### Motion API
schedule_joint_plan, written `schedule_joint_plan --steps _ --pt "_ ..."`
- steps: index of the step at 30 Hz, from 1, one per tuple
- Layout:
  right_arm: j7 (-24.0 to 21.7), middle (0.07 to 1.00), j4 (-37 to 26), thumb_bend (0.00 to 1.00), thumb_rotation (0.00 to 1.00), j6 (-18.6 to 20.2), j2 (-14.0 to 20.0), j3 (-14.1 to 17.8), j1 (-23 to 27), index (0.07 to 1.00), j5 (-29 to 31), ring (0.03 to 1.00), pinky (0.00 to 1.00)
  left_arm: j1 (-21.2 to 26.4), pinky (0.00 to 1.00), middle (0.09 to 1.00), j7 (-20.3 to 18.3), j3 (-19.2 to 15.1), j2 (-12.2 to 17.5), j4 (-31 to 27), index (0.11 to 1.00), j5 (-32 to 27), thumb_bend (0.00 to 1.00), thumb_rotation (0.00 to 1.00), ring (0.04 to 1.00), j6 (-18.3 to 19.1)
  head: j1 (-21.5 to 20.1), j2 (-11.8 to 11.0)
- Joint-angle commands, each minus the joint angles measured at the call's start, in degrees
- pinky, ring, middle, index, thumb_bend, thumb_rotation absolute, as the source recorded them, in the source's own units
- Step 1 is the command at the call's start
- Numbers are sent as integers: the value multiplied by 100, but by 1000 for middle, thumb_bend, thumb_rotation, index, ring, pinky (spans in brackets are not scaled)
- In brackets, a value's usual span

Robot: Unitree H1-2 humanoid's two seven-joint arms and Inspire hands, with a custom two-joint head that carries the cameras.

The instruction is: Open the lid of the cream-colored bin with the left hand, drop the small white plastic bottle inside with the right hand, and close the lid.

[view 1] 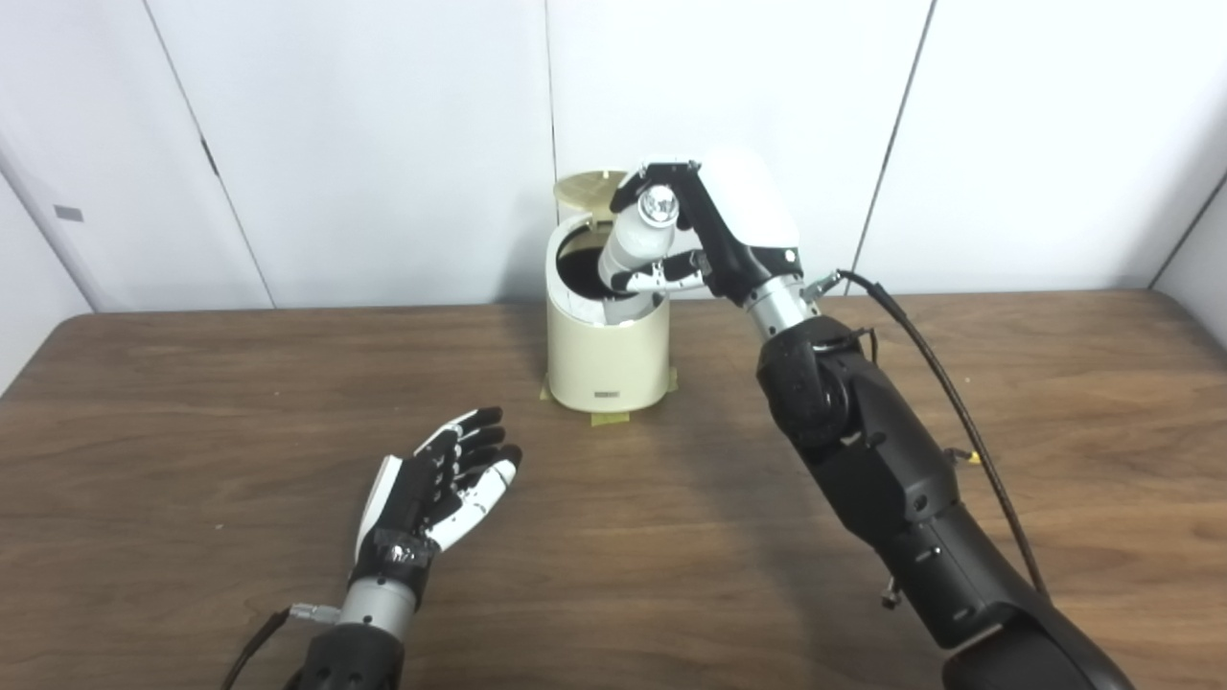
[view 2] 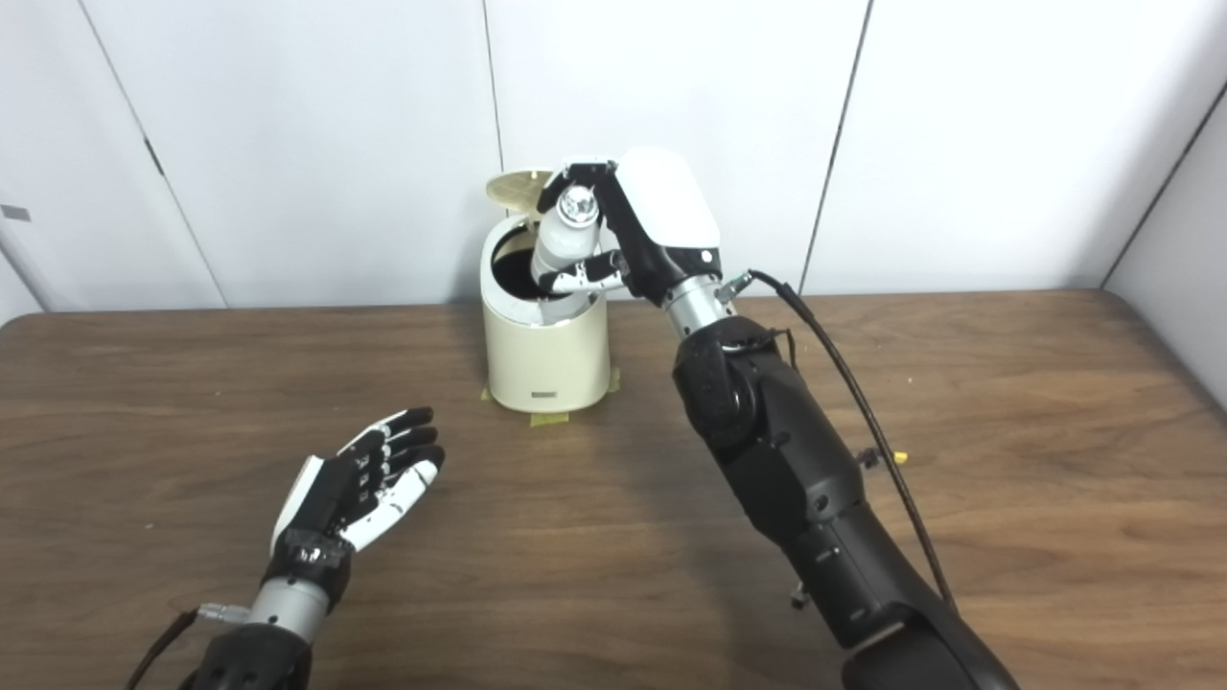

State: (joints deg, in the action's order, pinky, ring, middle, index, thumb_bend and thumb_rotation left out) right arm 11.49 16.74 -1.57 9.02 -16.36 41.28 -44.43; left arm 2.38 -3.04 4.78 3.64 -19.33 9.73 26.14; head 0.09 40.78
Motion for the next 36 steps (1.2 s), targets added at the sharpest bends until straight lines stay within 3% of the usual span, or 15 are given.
schedule_joint_plan --steps 1,9,14,21,22,24,26,31,36 --pt "12 494 -215 521 1 5 37 20 298 508 -43 420 339 100 795 824 27 5 -7 -235 875 58 491 400 829 -82 -1 1" --pt "-14 497 -180 529 9 104 35 -71 381 478 -142 473 382 84 783 816 73 16 -43 -175 906 57 497 410 821 -172 24 -3" --pt "-100 473 -163 530 10 189 29 -93 389 491 -173 381 292 66 755 809 92 -7 -60 -174 906 33 503 408 808 -193 24 0" --pt "-405 479 -176 527 13 295 116 -136 361 501 -159 519 423 45 783 813 87 19 -55 -146 908 56 497 394 815 -249 49 -11" --pt "-423 526 -175 525 85 299 137 -153 359 497 -195 545 450 44 788 811 93 16 -64 -150 906 56 495 389 815 -247 49 -11" --pt "-521 602 -182 753 272 336 190 -199 361 597 -257 605 536 41 787 806 102 4 -72 -146 898 46 491 374 811 -265 43 -10" --pt "-607 646 -180 846 341 356 231 -224 360 651 -274 653 613 41 787 805 106 -3 -71 -136 894 46 490 370 810 -275 38 -6" --pt "-681 718 -187 897 349 403 309 -232 313 704 -282 743 744 56 801 797 114 -17 -73 -139 885 52 486 349 809 -239 45 -3" --pt "-665 760 -231 883 339 392 383 -225 276 718 -310 770 741 81 807 800 104 -26 -59 -160 888 60 493 358 815 -177 27 3"
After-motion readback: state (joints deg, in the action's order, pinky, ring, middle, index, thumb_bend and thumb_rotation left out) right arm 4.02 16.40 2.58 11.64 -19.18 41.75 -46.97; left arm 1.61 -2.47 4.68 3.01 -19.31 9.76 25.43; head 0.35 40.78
